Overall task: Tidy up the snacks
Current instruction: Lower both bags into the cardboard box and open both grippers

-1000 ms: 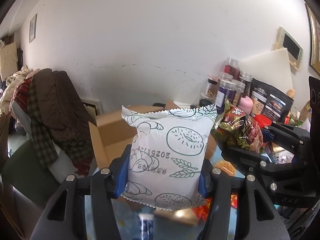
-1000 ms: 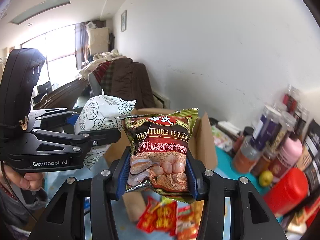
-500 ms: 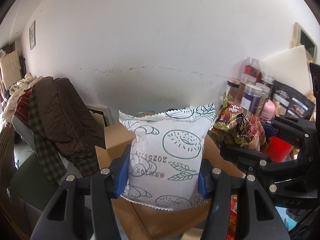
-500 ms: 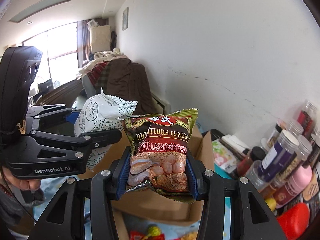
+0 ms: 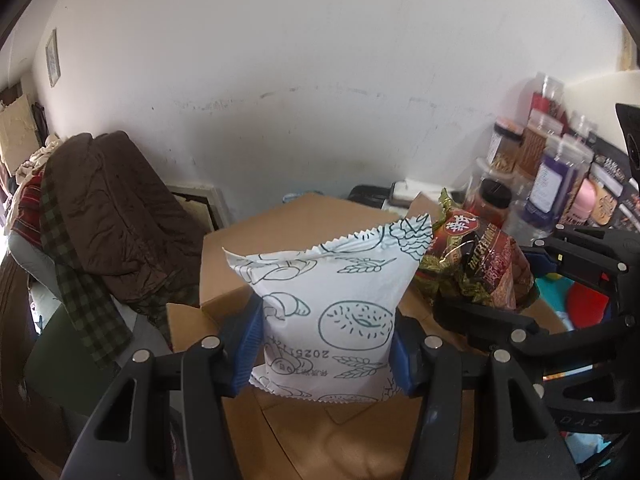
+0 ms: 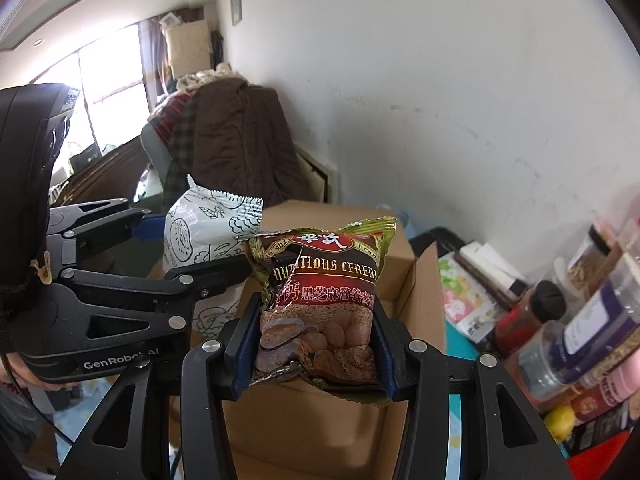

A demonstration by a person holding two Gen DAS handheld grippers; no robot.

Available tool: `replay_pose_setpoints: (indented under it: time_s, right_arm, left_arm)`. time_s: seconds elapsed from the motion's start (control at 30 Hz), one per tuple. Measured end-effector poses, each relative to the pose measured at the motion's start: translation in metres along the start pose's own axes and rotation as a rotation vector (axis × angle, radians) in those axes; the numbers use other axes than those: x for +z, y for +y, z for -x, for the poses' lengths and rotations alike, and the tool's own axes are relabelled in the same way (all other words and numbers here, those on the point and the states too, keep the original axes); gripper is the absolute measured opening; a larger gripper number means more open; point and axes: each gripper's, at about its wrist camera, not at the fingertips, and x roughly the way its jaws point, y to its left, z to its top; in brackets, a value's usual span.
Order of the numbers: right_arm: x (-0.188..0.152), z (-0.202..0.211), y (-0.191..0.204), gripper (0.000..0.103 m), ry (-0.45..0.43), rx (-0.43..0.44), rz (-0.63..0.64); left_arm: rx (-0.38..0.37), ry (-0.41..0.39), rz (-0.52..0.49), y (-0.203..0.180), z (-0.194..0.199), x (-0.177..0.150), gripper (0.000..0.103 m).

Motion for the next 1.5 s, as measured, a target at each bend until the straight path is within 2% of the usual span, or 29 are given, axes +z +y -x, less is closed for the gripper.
replay_pose_setpoints:
  time_s: [0.33,0.57,0.67,0.8,1.17,1.5]
  right_arm:
    - [-0.008,-0.057,-0.016,0.048,0.130,-0.015,-0.005]
    - [-0.016,-0.074,-0.020,0.050,0.177,-0.008,-0.034]
    - [-0.016,-0.076,-0.022,0.051,0.191,-0.018,-0.040]
    - [-0.016,-0.070,-0.019,0.059,0.186,-0.052,-0.023]
    - [-0.010,-0.036,-0.012,0.060,0.124,-0.091,-0.023]
    - [0.003,0.020,0.000,0.060,0.028,-0.118,-0.022]
  left_arm:
    - [0.047,0.146,-0.017,0.000,-0.058,-0.009,0.054]
    - [0.102,0.185,-0.034,-0.002,-0.067,-0.009,0.055]
    - [0.129,0.198,-0.038,-0.003,-0.069,-0.009,0.060]
    - [0.148,0.187,-0.032,-0.001,-0.064,-0.009,0.063]
    - [0.131,0.116,-0.014,-0.006,-0.020,0.002,0.063]
    - [0.130,0.026,-0.016,-0.016,0.038,0.012,0.063]
